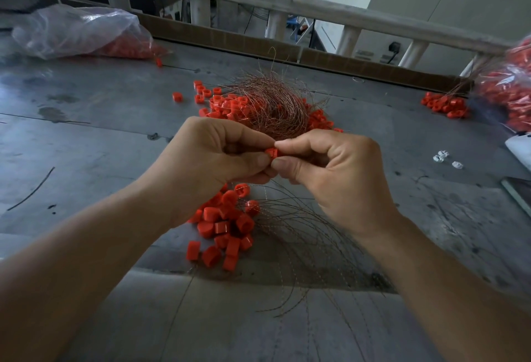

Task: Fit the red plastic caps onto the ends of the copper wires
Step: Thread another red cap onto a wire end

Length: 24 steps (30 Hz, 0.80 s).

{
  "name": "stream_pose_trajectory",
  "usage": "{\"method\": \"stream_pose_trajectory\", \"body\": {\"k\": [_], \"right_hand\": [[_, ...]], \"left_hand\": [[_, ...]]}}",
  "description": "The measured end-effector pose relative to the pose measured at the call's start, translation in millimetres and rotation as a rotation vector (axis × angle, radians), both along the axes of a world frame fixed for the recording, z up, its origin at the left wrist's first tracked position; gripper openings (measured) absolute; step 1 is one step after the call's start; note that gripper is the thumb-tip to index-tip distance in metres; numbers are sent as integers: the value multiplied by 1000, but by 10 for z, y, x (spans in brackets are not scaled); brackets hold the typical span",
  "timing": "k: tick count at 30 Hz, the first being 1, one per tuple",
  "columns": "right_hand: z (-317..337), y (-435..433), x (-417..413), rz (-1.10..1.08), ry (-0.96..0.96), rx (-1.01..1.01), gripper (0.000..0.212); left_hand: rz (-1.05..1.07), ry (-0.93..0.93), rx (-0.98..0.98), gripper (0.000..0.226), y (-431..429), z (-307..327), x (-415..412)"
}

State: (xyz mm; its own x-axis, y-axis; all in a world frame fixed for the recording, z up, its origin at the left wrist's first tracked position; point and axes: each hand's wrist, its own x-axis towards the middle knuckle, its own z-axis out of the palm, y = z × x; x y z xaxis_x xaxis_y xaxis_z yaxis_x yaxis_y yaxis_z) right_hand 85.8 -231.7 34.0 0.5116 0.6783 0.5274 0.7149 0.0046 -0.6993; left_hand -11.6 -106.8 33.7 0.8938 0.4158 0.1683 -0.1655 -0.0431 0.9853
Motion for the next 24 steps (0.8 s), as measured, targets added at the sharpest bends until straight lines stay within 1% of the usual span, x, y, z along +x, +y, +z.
{"method": "stream_pose_trajectory", "body": {"k": [5, 9, 13, 15, 16, 18, 20, 22, 24], "right_hand": [[40, -40, -15, 36, -82, 32, 23], [14, -42, -26, 31, -139, 16, 20], [24, -33, -15, 39, -64, 37, 21], [49, -30, -9, 69, 11, 27, 16], [62, -27, -7, 92, 52, 17, 15], [84, -33, 8, 139, 94, -16, 20], [105, -49, 22, 191, 62, -100, 27], [112, -54, 26, 234, 4, -183, 20], [106, -50, 24, 227, -42, -208, 12]], "left_hand": [[-80, 39, -65, 24, 10, 24, -27], [-90, 57, -30, 21, 8, 11, -33], [-139, 57, -103, 22, 22, 20, -41], [-170, 61, -125, 23, 35, 28, -44], [-187, 65, -132, 24, 45, 31, -45], [-221, 78, -142, 24, 60, 35, -49], [-252, 89, -146, 28, 68, 35, -62], [-275, 89, -148, 36, 67, 32, -68], [-287, 76, -160, 42, 54, 33, -71]]}}
